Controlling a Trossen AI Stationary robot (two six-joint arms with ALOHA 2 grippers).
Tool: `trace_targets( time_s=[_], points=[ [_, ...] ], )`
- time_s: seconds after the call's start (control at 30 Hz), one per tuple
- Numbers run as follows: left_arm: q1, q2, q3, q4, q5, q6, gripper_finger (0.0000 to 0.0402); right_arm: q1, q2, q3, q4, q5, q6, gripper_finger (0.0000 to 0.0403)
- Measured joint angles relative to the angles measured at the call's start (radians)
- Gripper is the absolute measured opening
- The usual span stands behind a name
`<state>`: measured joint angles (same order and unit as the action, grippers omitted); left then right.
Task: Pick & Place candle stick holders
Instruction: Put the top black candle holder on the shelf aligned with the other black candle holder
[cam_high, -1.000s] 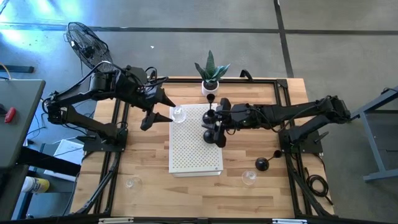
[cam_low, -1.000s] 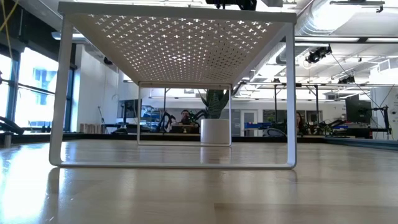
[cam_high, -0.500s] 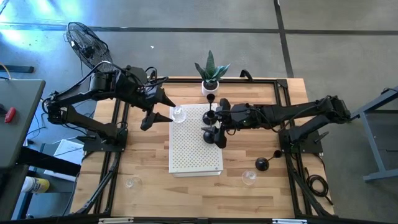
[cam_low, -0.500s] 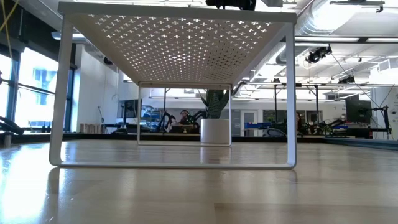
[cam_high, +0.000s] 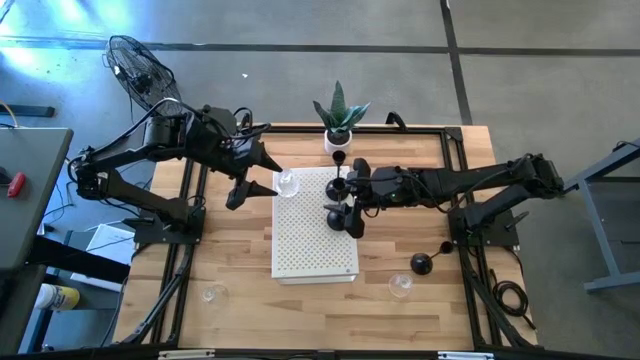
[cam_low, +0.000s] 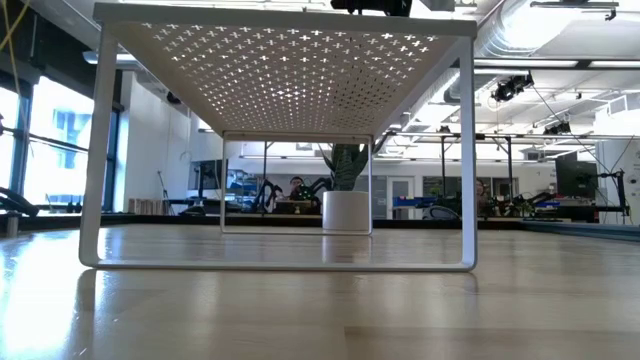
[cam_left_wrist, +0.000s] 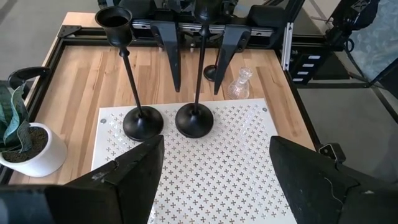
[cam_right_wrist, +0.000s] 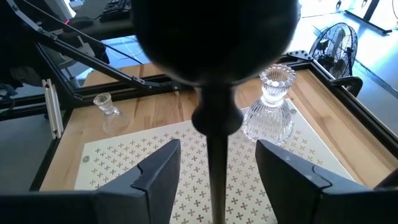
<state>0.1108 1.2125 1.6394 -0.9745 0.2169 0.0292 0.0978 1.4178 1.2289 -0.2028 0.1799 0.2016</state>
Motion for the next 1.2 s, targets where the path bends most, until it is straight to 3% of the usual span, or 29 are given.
trace_targets(
  time_s=[0.6, 1.2],
  points=[
    [0.0, 0.0, 0.0, -0.032, 0.065, -0.012, 0.0287, 0.0, -0.008, 0.0, 0.005, 0.026, 0.0, 0.0201],
    [0.0, -0.009, 0.0, -0.047, 0.065, -0.013, 0.0287, 0.001, -0.052, 0.0, -0.047, 0.007, 0.011, 0.02]
  ],
)
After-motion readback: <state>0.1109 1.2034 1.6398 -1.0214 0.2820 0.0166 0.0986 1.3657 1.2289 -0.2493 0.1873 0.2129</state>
